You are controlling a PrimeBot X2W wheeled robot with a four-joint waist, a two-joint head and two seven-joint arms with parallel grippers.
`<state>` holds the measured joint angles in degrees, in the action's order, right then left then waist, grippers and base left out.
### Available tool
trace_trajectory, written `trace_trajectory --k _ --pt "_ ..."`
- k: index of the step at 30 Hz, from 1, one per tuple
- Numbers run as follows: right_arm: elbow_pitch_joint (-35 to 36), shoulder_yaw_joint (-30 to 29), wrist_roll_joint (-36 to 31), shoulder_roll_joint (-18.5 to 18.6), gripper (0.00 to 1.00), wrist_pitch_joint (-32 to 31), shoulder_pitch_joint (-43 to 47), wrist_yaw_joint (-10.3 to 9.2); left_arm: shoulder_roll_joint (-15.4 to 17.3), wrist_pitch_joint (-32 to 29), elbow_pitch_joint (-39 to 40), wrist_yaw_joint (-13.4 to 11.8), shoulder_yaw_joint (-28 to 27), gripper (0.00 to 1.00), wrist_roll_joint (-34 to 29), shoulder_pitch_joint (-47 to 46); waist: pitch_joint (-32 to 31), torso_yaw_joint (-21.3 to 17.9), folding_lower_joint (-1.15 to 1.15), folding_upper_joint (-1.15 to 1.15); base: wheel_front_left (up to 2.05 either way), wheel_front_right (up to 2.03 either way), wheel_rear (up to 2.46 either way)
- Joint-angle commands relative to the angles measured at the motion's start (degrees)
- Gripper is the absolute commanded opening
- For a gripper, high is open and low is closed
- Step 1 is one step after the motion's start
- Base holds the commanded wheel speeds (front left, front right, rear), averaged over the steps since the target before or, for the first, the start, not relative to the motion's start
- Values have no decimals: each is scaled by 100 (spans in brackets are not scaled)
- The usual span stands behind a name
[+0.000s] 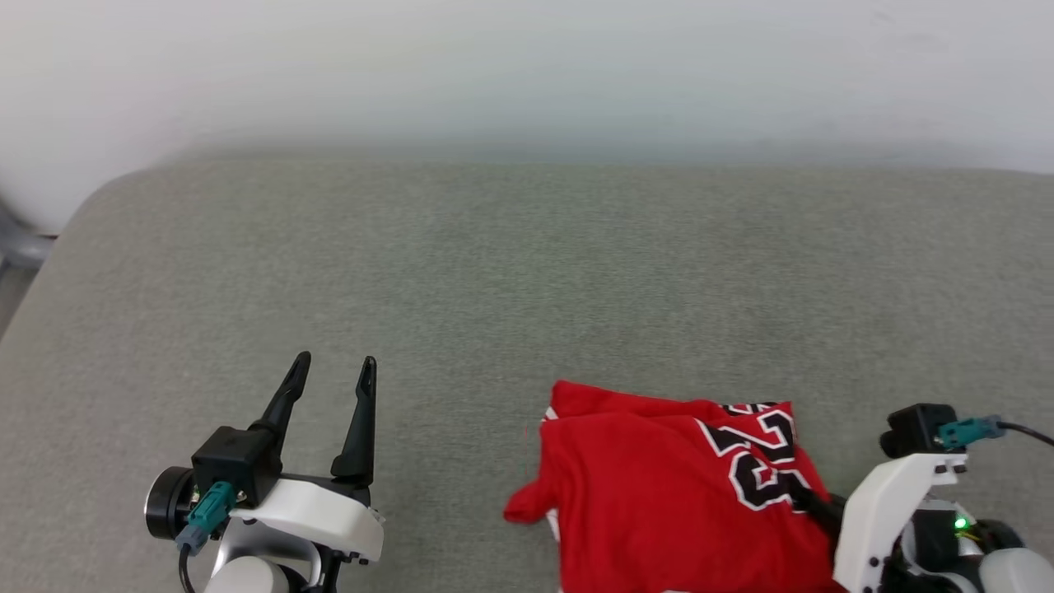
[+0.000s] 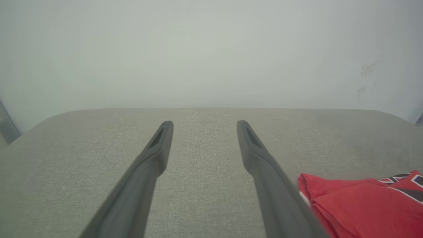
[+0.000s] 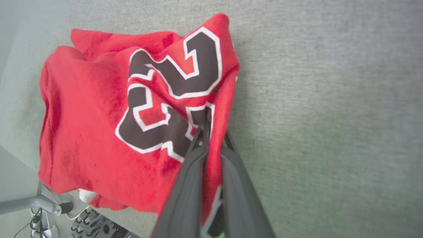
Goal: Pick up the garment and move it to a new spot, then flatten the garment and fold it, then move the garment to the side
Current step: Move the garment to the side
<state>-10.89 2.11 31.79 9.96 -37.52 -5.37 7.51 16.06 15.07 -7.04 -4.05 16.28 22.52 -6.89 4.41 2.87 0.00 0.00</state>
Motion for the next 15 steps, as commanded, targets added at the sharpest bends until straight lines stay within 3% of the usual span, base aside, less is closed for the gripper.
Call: trace_trajectory --k 1,15 --pt "113 -128 -156 100 0 -70 83 -5 41 12 65 -29 -14 100 -26 59 -20 -265 0 0 0 0 0" --pt "557 -653 -905 136 0 -93 -167 -5 148 -3 478 -41 20 100 -139 -146 465 -1548 0 0 0 0 0"
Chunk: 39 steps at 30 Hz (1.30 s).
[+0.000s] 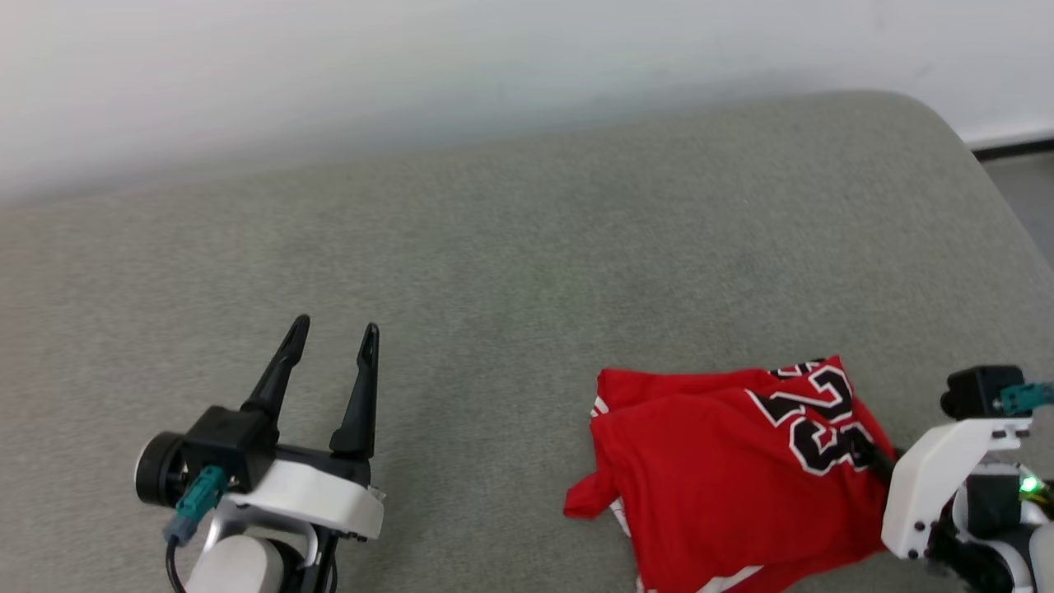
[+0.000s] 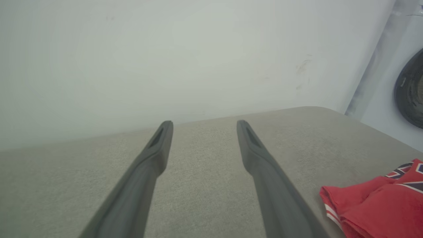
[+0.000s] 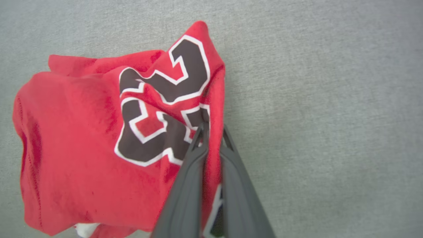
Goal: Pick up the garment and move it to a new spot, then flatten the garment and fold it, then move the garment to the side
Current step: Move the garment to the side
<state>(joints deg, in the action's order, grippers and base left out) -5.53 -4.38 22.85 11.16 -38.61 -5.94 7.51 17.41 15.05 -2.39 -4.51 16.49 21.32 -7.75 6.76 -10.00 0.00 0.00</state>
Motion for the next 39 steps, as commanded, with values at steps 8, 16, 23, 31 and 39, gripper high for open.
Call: trace_trajectory --k 8,16,23,31,39 --pt "-359 -201 -421 301 0 578 -1047 -5 190 -107 462 75 32 100 -161 -527 1079 -754 0 0 0 0 0" --pt "-989 -1076 -797 618 0 1157 -2112 -5 448 -334 990 136 50 100 -346 -970 1936 -941 0 0 0 0 0" --pt "-1361 -2188 -1174 755 0 1545 -2662 -5 683 -563 1381 244 72 100 -476 -1336 2526 -931 0 0 0 0 0" --pt "-1931 -3024 -1599 555 7 1840 -2891 -5 775 -686 1593 312 155 100 -547 -1583 2869 -813 0 0 0 0 0" --pt "-2319 -3202 -1884 501 100 2434 -2873 -5 676 -577 1390 284 231 100 -456 -1497 2666 -643 0 0 0 0 0"
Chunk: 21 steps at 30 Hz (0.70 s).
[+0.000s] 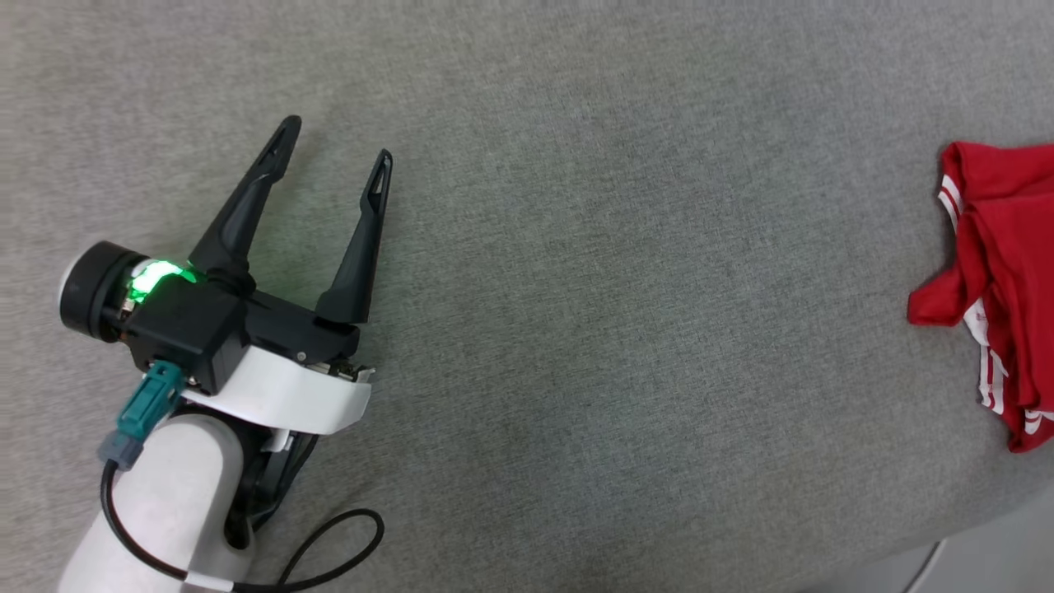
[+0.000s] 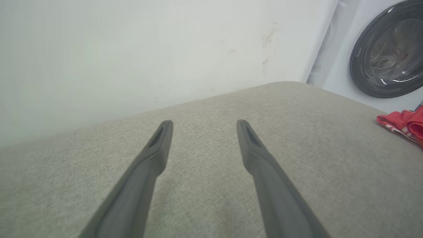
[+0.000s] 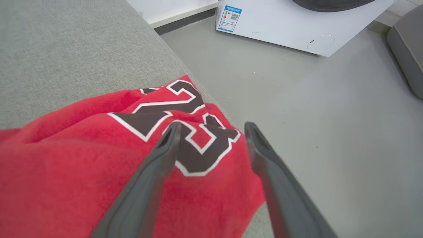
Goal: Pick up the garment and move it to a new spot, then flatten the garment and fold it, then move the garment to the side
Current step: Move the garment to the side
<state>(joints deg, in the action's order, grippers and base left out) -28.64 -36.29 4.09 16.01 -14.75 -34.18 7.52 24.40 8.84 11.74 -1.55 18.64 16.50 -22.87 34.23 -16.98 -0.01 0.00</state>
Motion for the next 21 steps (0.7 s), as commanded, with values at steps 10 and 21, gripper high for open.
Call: trace_trajectory --k 10,21 --pt "584 461 -45 -61 100 819 605 -7 -320 355 -522 -187 49 100 216 431 -938 487 1 0 0 0 0" --pt "1586 1345 235 -439 100 1461 1689 -7 -612 551 -963 -469 -75 100 443 1150 -1880 1028 1 0 0 0 0"
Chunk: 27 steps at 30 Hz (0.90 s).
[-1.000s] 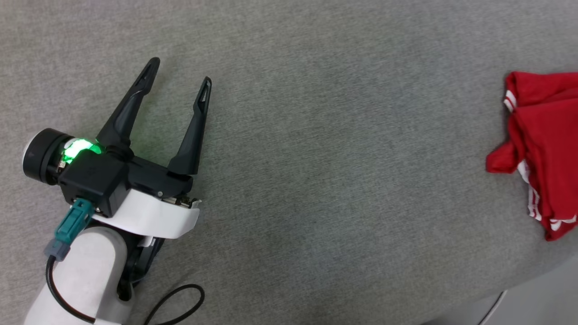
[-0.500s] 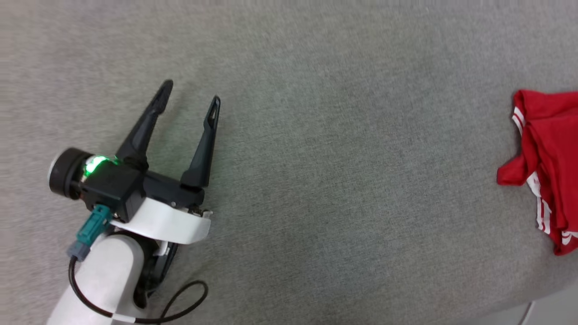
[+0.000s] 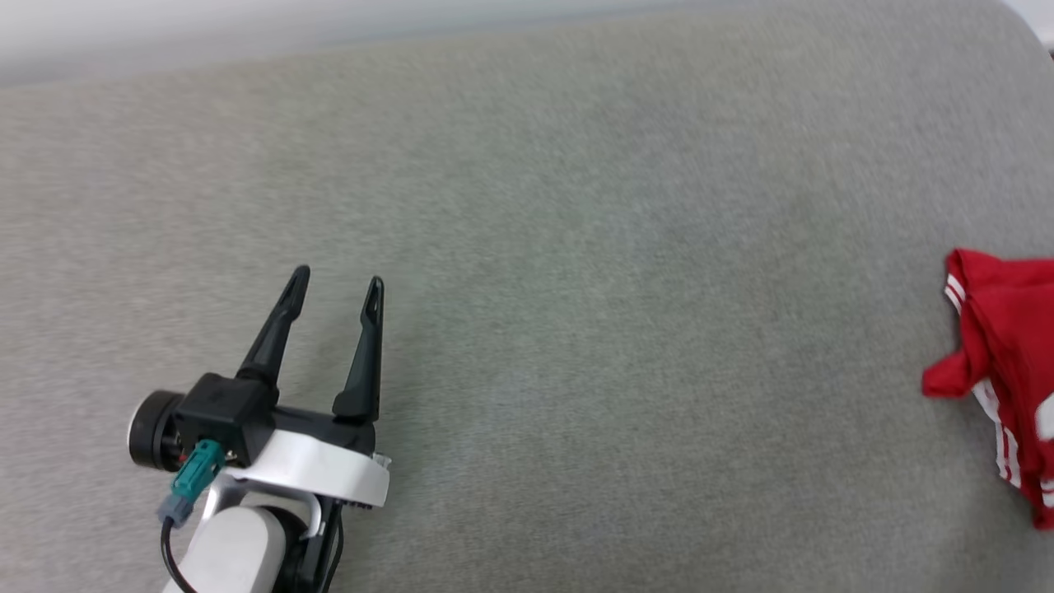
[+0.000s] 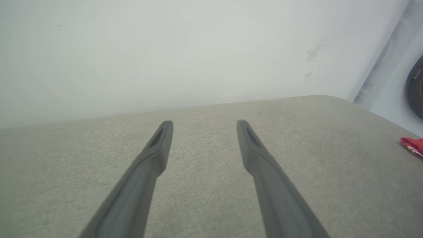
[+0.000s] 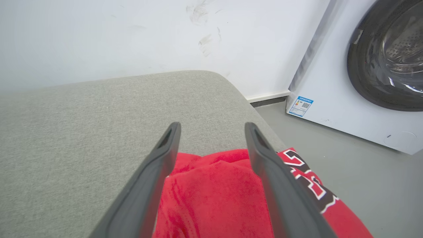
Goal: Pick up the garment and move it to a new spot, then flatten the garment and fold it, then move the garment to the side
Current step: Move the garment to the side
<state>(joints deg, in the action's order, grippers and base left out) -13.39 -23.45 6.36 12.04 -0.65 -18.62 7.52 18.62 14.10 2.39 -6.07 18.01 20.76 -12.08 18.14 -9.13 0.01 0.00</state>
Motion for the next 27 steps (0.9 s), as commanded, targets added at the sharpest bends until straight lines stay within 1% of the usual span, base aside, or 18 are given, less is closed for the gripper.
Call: trace_trajectory --k 1,7,11,16,20,27 --pt "144 135 34 -93 100 77 233 -7 -47 37 -60 -37 -28 100 36 119 -340 294 -1 0 0 0 0" --pt "670 618 79 -425 100 188 822 -7 -120 74 -284 -106 -110 100 104 364 -744 617 -1 0 0 0 0" --pt "994 937 48 -581 100 182 1134 -6 -175 86 -428 -123 -151 100 159 509 -979 835 -1 0 0 0 0" --pt "1281 1175 20 -712 100 107 1423 -6 -214 99 -540 -143 -219 100 200 667 -1176 1006 -1 0 0 0 0" --pt "1564 1347 -37 -813 100 43 1712 -6 -206 107 -650 -146 -246 100 198 860 -1405 1105 -1 0 0 0 0" --pt "2063 1507 -43 -899 100 -78 2173 -6 -196 114 -769 -145 -258 100 185 1120 -1693 1138 -1 0 0 0 0"
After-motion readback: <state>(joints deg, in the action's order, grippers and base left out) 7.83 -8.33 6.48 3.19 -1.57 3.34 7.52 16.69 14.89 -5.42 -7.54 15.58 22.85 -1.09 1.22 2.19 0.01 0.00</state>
